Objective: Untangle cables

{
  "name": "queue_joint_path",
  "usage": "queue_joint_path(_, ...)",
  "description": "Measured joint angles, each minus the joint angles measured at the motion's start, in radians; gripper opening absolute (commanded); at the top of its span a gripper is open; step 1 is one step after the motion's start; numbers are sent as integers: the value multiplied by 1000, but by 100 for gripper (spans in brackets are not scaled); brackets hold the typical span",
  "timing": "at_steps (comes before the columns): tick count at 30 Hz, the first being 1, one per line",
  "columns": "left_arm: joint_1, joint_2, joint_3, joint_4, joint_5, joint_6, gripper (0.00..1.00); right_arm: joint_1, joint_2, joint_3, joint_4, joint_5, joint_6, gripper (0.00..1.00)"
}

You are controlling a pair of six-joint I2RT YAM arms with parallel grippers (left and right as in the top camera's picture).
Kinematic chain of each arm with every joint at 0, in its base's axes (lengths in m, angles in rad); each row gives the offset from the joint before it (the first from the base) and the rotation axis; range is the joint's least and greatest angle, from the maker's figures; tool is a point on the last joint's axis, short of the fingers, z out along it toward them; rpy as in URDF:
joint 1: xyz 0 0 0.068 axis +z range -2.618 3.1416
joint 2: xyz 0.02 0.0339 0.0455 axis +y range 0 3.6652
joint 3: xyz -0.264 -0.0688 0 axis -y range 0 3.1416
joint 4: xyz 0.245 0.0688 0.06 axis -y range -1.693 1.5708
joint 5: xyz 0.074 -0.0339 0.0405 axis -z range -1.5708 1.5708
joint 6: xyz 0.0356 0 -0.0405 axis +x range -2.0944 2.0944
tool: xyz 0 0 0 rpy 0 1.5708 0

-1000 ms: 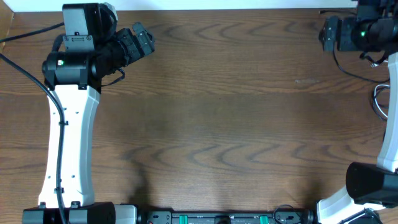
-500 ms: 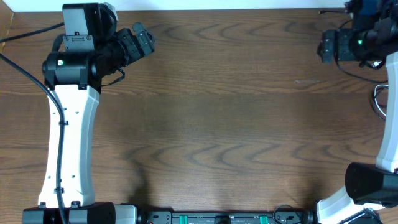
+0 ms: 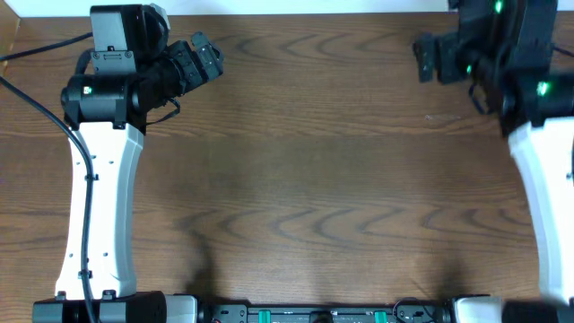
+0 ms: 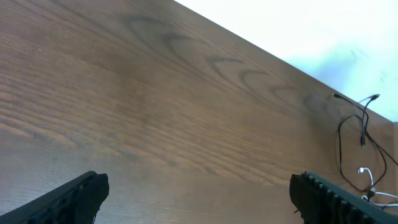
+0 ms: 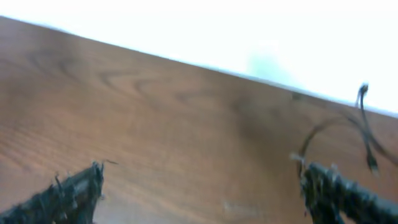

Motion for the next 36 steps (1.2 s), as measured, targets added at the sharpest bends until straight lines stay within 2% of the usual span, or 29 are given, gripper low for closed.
queue_joint_path(7, 0, 0, 0, 0, -1, 0, 98, 1, -259, -416, 289, -1, -7, 99)
queue_joint_path(16, 0, 0, 0, 0, 0, 0, 98, 1, -587, -837, 600, -1, -7, 99)
queue_joint_path(27, 0, 0, 0, -1, 0, 0, 98, 1, -909, -1237, 799, -3, -6, 99)
queue_joint_path(36, 0, 0, 0, 0, 0, 0, 98, 1, -1091, -1456, 898, -10, -6, 99)
